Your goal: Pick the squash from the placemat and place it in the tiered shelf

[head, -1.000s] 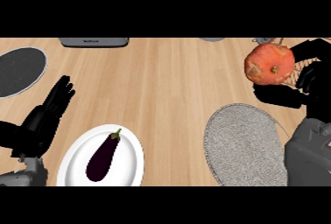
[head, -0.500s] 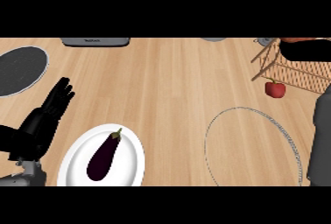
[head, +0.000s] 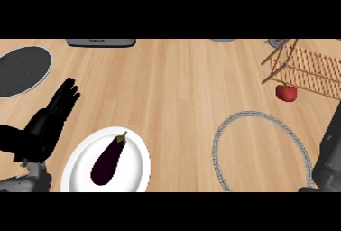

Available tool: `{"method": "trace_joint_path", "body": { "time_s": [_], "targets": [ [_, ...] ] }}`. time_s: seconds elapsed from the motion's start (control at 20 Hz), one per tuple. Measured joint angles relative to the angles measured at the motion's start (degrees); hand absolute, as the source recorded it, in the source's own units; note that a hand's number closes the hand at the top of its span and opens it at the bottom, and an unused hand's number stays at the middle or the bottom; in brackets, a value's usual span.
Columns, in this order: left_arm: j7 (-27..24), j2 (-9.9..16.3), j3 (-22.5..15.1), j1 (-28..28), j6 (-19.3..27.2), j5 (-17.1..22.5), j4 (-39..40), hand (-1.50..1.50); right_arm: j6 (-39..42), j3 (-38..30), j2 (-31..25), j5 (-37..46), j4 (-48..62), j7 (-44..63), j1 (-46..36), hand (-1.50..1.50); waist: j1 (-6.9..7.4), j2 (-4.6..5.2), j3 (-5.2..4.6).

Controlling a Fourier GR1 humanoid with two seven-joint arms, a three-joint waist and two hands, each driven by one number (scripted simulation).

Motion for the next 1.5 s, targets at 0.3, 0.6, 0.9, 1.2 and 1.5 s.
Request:
{"method": "trace_joint_path", "body": {
  "time_s": [0.3, 0.6, 0.9, 1.2, 1.5],
  "targets": [
    [0.35, 0.24, 0.29, -0.14, 0.56, -0.58, -0.92, 0.00, 5.34, 4.65, -11.05, 9.43, 8.64, -5.97, 4.83, 1.50, -0.82, 0.77, -0.55],
    [0.60, 0.15, -0.02, -0.41, 0.22, -0.47, -1.13, 0.00, 8.81, 10.16, -22.41, 20.64, 19.82, -10.87, 3.84, 1.50, 0.22, 0.47, -0.28],
    [-1.05, -0.35, -0.13, -0.14, -0.13, -0.72, 0.41, 0.00, 3.12, 11.69, -27.98, 24.92, 34.28, -19.30, -3.01, 1.50, 0.67, 0.37, -0.15],
    [-0.74, -0.83, -0.52, -1.16, 0.01, -1.15, 1.09, 0.00, -0.48, 9.33, -29.21, 20.99, 46.03, -29.37, -9.94, 1.50, 0.83, 0.28, -0.13],
    [-0.71, -0.83, -0.38, -1.10, -0.28, -1.11, 1.34, 0.00, 4.18, 10.91, -30.76, 20.86, 55.52, -36.31, -12.95, 1.50, 0.71, 0.26, -0.12]
  ]
}}
